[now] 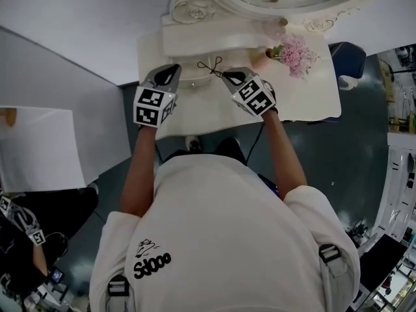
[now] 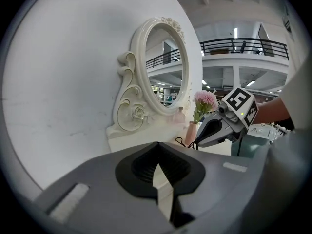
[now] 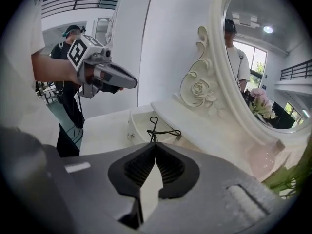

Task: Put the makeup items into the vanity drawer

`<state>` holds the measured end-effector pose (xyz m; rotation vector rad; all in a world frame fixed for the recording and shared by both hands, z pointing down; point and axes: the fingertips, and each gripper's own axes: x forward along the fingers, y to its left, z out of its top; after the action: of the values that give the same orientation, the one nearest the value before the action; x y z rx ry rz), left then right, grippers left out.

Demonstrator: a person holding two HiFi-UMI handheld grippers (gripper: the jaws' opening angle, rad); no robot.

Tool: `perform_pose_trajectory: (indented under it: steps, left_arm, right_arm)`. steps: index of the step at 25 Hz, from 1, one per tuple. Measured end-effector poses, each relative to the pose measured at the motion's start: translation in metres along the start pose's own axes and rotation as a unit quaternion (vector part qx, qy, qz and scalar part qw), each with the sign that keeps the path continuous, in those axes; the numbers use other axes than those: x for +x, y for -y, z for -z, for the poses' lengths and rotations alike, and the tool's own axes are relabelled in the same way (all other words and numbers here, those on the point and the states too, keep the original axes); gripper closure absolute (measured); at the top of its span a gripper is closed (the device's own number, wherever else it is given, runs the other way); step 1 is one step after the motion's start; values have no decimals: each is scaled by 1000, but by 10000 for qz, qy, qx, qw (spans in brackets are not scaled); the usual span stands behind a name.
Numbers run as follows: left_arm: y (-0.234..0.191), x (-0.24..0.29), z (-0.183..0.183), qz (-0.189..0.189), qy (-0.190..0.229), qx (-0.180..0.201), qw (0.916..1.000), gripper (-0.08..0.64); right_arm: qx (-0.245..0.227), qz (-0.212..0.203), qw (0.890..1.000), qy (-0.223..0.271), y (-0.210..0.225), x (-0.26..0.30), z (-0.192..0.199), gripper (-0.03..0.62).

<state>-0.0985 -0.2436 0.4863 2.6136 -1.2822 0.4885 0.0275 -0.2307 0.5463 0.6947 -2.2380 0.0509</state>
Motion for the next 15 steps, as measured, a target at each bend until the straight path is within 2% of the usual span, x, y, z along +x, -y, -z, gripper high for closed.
perform_pose_trajectory:
  steps: [6, 15]
  left_arm:
    - [-25, -14, 17, -343, -85, -238, 9991, 541]
    - [-55, -23, 26, -596, -160, -491, 9969, 541]
  right_arm:
    - [147, -487, 9985, -181, -11, 41, -10, 581]
    - [391, -902, 9933, -615, -13, 81, -16, 581]
